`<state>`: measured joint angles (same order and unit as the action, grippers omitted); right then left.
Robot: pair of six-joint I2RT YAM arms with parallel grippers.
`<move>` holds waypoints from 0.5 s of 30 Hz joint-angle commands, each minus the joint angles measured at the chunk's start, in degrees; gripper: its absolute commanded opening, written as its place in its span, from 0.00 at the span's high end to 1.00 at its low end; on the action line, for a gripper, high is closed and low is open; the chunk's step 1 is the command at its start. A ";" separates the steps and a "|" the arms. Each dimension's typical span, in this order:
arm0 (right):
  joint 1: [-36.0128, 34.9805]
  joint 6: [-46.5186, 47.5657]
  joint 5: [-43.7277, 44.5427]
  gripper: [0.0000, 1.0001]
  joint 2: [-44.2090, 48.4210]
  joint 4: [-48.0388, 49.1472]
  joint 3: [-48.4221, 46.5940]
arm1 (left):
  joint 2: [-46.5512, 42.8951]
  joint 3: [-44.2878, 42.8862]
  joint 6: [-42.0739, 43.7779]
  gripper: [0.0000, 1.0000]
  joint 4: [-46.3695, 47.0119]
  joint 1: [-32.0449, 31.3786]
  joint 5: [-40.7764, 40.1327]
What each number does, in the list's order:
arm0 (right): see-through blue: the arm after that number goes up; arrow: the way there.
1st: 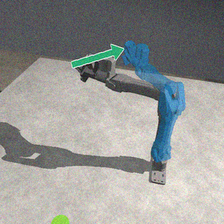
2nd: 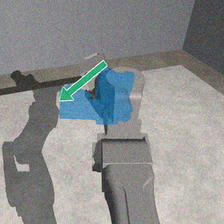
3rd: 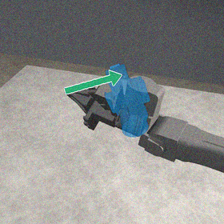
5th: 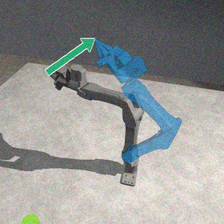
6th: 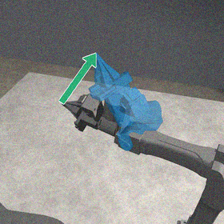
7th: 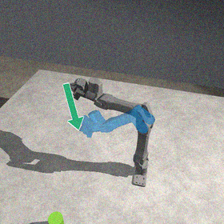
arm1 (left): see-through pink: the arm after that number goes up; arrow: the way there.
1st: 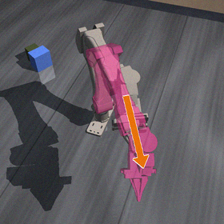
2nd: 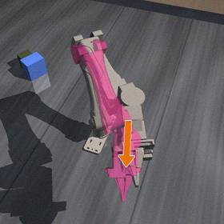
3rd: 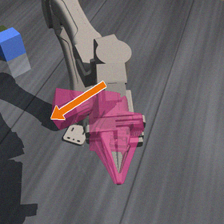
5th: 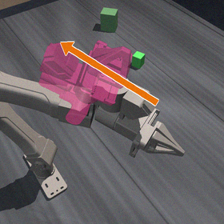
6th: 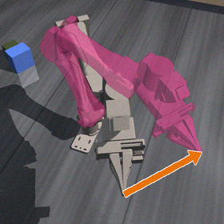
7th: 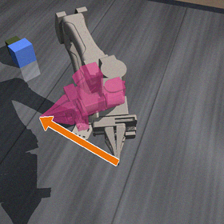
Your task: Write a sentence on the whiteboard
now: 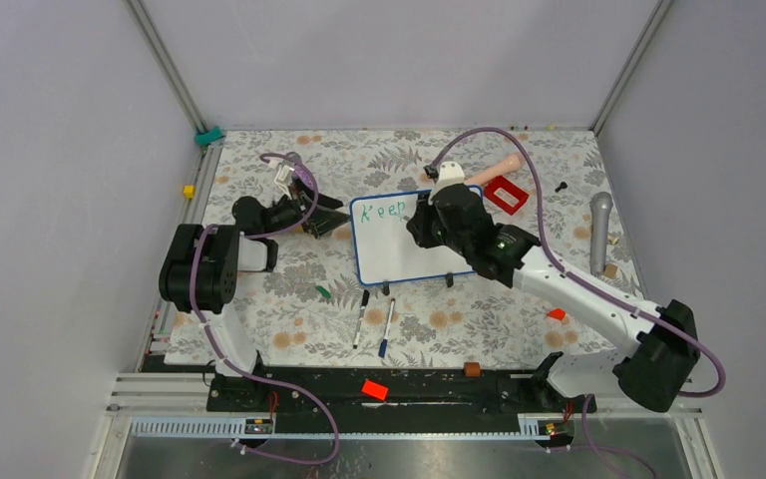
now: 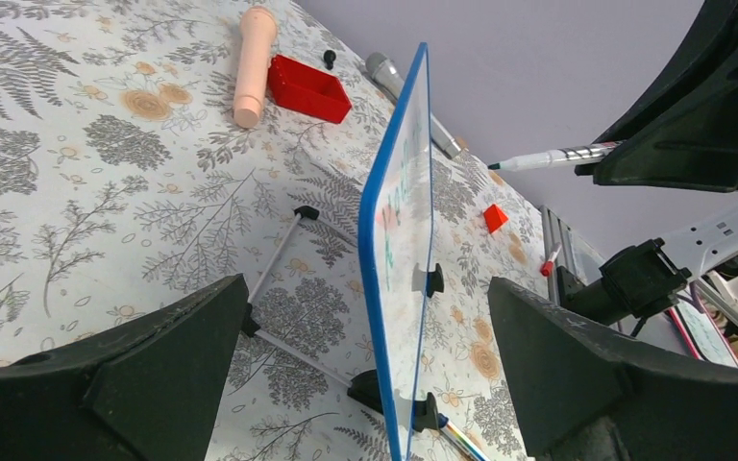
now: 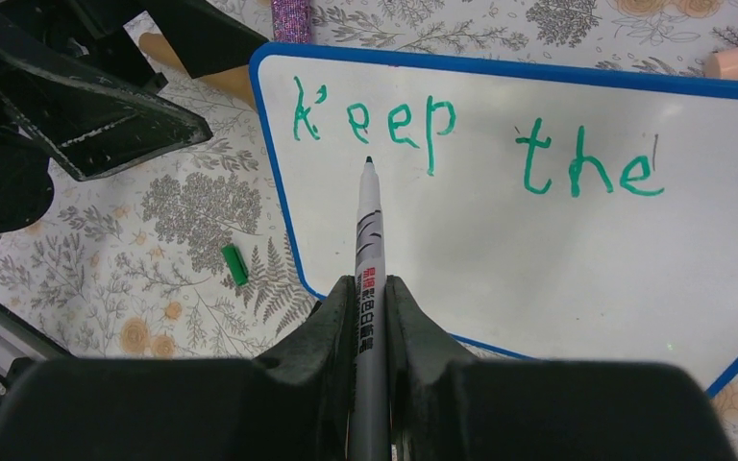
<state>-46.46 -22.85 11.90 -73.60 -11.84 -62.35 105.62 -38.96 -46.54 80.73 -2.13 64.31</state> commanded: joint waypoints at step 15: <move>-2.67 5.03 2.59 1.00 -4.41 14.30 -4.67 | -3.71 1.16 2.72 0.01 1.76 1.60 -8.24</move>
<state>-48.66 -21.78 12.56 -81.58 -5.65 -68.05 104.51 -38.72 -46.19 79.77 -0.80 61.45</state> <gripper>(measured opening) 0.172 0.989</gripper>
